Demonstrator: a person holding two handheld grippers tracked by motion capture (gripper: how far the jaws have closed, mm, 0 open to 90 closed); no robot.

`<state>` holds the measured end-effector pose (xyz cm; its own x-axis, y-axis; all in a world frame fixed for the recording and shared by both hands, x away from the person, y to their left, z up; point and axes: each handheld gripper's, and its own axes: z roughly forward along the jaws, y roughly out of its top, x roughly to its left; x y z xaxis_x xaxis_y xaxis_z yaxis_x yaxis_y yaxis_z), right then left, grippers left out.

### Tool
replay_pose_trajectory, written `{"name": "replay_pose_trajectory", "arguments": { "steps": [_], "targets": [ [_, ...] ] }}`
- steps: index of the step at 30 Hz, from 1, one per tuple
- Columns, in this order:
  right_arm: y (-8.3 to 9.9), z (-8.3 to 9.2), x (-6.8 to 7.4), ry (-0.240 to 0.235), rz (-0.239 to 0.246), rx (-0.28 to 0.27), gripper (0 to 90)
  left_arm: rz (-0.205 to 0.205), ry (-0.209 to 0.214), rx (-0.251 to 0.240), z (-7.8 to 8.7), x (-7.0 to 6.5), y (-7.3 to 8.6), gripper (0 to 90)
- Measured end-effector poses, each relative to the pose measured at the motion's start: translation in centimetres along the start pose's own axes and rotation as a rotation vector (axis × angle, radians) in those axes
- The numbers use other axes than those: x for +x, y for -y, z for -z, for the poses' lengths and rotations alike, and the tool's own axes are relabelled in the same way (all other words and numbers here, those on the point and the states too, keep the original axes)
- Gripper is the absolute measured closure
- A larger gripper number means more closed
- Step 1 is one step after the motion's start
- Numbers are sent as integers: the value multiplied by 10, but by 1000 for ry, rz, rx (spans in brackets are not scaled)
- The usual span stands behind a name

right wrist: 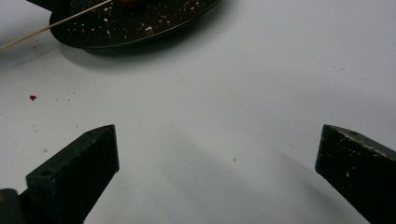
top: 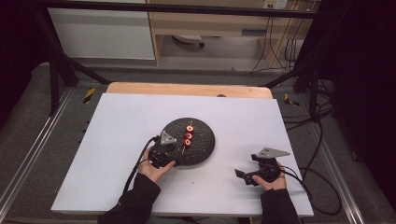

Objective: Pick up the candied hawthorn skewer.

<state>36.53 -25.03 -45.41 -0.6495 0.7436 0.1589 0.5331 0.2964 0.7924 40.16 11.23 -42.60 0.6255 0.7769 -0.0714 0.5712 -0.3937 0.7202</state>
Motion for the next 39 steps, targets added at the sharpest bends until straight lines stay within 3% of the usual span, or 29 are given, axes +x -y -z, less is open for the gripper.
{"name": "replay_pose_trajectory", "arguments": {
  "steps": [9,25,32,39],
  "targets": [
    [-1,0,0,1,2,-5,5,4,-27,35,-11,-8,-1,706],
    [-1,0,0,1,3,-6,5,56,-69,43,-11,-8,0,876],
    [0,0,1,0,2,-7,5,54,-37,4,-6,-6,3,883],
    [-1,1,1,0,0,-6,5,45,-5,-68,9,-3,6,884]
  ]
}}
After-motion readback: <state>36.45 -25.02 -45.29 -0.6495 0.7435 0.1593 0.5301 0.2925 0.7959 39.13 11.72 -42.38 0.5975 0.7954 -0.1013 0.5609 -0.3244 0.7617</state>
